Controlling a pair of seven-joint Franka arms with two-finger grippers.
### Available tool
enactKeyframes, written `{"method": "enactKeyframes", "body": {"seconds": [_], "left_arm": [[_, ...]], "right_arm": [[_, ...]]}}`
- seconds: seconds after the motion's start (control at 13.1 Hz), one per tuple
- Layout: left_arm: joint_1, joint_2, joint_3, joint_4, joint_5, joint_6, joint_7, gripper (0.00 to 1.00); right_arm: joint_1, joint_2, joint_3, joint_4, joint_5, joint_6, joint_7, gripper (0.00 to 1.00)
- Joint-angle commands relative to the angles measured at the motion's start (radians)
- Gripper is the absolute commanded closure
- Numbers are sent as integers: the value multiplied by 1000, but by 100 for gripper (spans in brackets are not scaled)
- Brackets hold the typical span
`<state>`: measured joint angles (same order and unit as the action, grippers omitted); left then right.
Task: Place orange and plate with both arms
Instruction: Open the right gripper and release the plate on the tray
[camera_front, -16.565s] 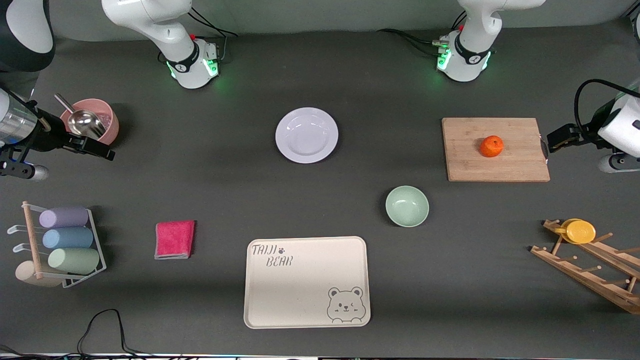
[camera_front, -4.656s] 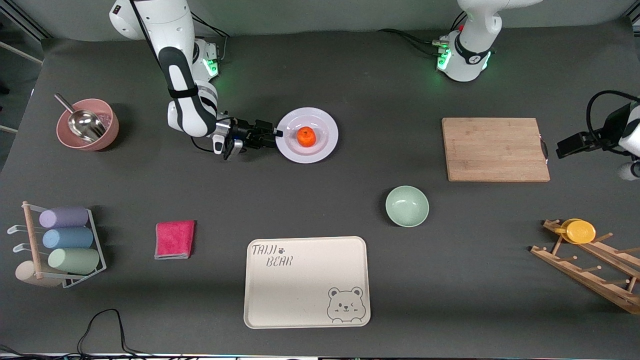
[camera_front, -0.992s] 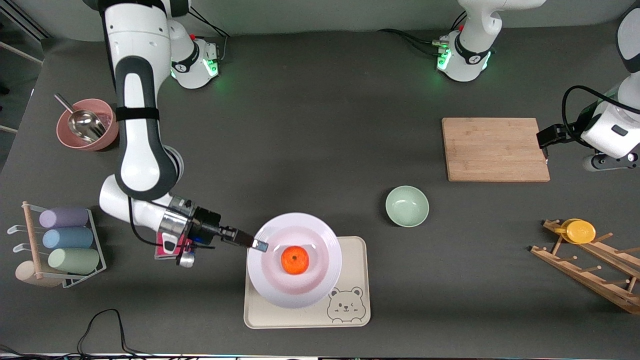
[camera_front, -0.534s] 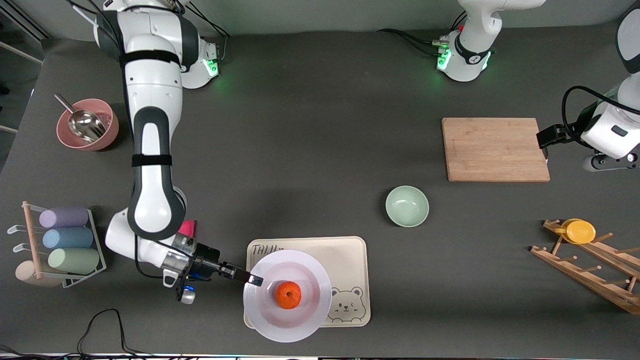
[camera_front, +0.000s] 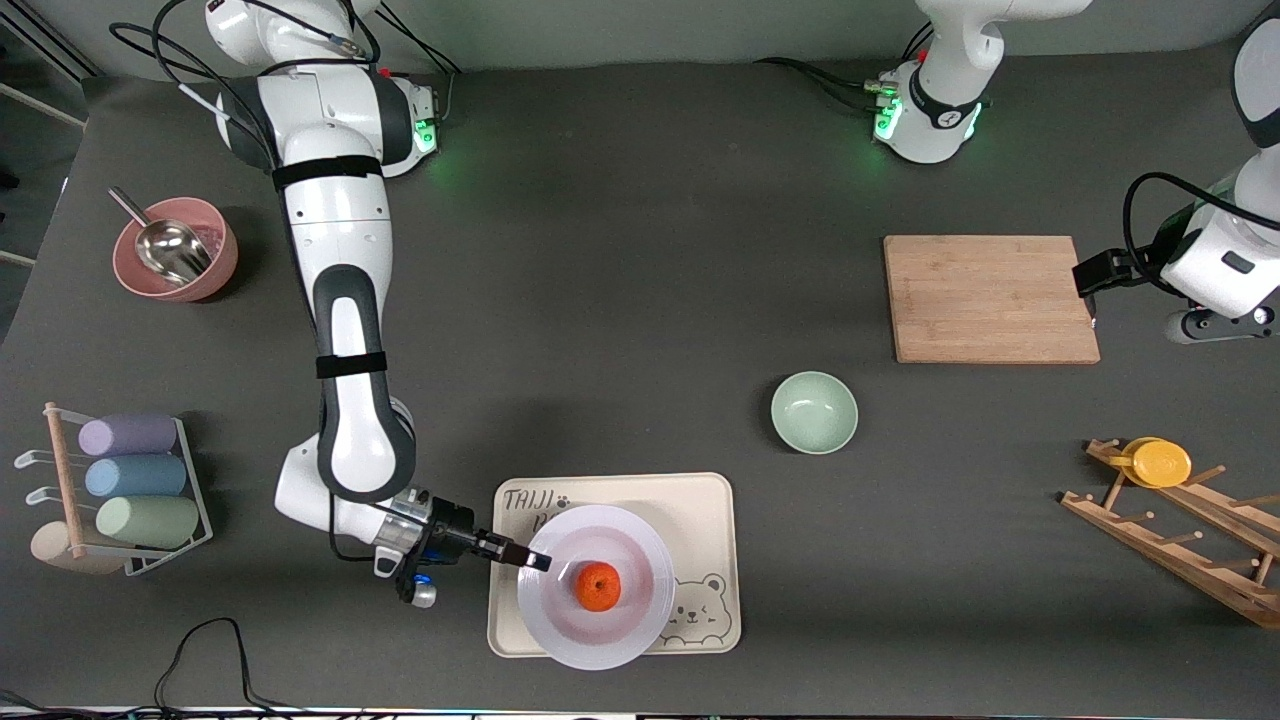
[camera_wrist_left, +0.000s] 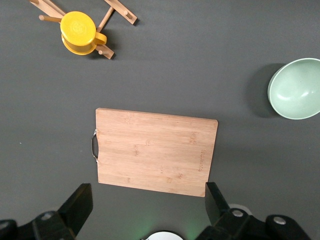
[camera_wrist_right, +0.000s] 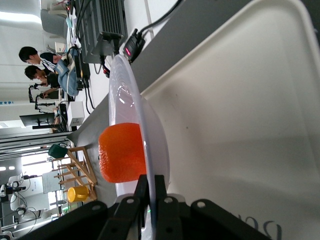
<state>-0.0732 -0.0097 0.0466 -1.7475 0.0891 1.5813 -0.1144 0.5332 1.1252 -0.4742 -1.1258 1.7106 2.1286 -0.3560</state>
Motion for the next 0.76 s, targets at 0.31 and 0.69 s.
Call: {"method": "enactKeyframes", "body": {"seconds": [0.31, 0.69], "left_arm": [[-13, -4, 10, -4, 12, -6, 12, 0], [-13, -4, 10, -6, 12, -7, 10, 0]], "right_arm": [[-13, 37, 14, 38, -11, 31, -32, 100], [-7, 38, 14, 29, -14, 31, -28, 20]]}}
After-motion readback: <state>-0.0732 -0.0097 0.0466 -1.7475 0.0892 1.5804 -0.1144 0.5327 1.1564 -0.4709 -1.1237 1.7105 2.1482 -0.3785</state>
